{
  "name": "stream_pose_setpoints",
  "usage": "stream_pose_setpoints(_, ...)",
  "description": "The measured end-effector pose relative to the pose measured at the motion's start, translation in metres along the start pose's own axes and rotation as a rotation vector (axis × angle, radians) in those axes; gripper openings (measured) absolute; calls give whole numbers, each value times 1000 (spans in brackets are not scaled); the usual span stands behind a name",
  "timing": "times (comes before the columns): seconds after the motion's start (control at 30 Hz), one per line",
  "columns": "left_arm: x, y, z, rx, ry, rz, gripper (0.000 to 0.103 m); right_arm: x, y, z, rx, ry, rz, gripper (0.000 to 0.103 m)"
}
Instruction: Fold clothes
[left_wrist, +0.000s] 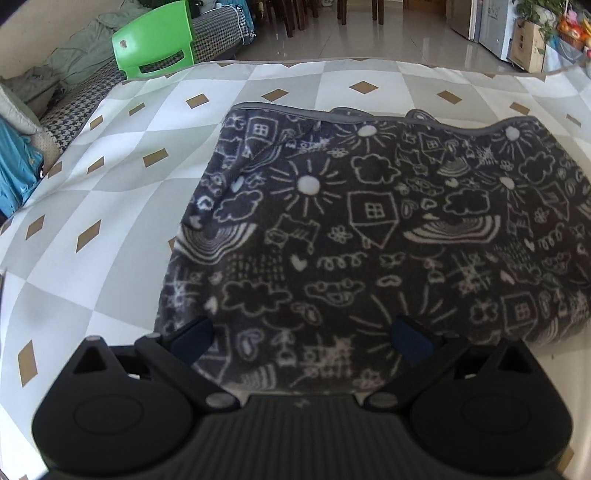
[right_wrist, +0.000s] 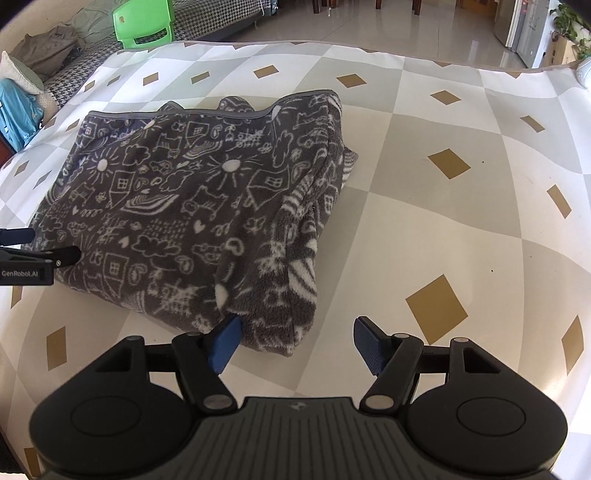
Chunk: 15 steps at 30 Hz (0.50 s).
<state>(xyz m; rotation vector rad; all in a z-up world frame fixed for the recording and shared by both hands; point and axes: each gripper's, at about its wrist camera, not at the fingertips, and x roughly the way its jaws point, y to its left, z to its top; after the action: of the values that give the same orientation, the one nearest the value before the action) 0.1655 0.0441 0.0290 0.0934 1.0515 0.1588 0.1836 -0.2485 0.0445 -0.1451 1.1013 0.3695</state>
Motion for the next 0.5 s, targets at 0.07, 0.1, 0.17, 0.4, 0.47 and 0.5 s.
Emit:
stream_pose_setpoints(0.07,3,-2,-3,21,-2,6,103,1,-5,0,27,-9,-24,65)
stream_pose_setpoints(0.1,4,-2,-5,30,-3,7,103,2,-11,2,61,-9,-56,64)
stream_pose_setpoints(0.17,6,-2,-6,49,-1,7,103,6,-27,5,134,0,-139,61)
stream_pose_setpoints(0.4,10,3,-5,41,13,-10,103,-6,-60,10,281,-45,-93,58)
stream_pose_setpoints(0.47,10,3,-5,42,16,-10,103,-14,-52,13,248,-64,-32,58)
stream_pose_setpoints(0.5,10,3,-4,42,17,-10,103,-17,-47,15,230,-68,-2,58)
